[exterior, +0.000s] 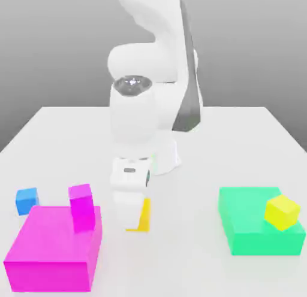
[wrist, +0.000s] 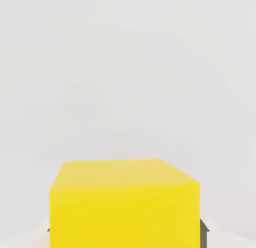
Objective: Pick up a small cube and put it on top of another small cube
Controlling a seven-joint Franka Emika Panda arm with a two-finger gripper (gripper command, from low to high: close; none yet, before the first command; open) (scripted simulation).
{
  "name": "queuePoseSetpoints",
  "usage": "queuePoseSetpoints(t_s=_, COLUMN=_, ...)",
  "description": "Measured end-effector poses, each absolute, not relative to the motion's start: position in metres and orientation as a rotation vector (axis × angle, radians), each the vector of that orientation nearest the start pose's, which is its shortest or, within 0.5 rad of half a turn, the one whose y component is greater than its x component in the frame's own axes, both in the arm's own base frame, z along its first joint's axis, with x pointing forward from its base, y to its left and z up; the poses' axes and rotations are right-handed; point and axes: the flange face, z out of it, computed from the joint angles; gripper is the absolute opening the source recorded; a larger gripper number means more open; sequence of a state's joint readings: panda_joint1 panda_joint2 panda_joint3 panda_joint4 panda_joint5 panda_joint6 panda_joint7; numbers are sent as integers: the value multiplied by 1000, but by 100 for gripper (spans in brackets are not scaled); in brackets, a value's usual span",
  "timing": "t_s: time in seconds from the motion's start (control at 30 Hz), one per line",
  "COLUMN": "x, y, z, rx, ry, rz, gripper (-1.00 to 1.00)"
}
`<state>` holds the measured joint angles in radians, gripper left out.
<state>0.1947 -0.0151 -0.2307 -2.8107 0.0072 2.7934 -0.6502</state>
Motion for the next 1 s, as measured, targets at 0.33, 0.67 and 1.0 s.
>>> queuePoseSetpoints(t_s=0.33, x=394, y=123, z=251, rx=-3030, ry=-782, rz=4, gripper=-100)
queuePoseSetpoints(t_s=0.67, x=370, y=246, z=300, rx=-3088, ry=-543, rz=5, gripper=-100)
queuePoseSetpoints(t_s=1.0, x=355, y=282, z=260, rx=-3107, ry=-460, rz=2, gripper=100)
